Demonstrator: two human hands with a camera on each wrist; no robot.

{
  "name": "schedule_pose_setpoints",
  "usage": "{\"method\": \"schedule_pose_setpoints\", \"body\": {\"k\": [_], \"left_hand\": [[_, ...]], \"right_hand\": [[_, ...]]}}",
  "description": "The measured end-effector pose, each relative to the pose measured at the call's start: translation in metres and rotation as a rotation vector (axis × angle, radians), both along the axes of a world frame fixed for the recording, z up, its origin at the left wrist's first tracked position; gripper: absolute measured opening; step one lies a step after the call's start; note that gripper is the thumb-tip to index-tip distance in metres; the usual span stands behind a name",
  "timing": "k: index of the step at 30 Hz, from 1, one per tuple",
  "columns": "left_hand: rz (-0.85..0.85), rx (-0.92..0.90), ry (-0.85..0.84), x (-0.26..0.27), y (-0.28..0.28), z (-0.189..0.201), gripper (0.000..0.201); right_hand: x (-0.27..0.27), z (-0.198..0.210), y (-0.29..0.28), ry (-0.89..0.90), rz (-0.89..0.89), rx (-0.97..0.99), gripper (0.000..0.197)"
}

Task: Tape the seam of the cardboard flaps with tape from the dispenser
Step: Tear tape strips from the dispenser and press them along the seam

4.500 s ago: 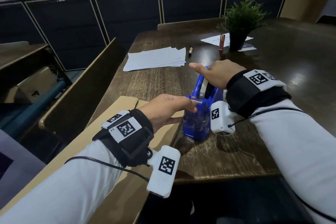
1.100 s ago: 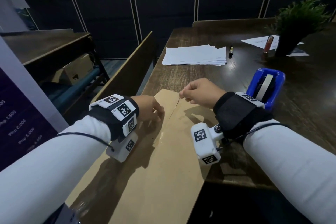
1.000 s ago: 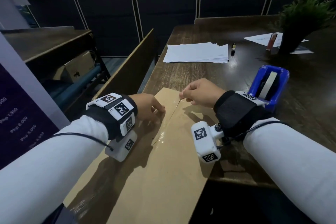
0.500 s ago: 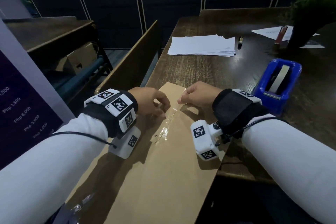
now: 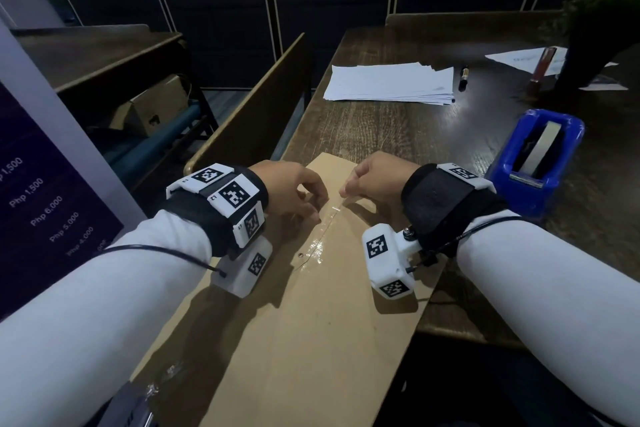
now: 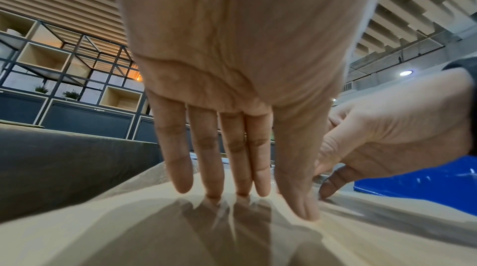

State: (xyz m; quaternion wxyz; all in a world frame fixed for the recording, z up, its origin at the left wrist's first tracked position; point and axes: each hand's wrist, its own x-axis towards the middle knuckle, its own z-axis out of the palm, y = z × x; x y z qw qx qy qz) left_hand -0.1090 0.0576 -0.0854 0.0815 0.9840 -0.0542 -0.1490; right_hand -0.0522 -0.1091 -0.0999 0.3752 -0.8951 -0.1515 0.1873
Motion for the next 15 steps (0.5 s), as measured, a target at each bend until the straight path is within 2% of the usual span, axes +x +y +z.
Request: {"method": "schedule_pose_setpoints", "body": {"k": [15], "left_hand": [[0.004, 0.025, -0.008, 0.0026, -0.001, 0.0006, 0.031]], "right_hand": [[-0.0025, 0.0041, -0.0002, -0.014, 0.034, -0.065, 0.023]]}}
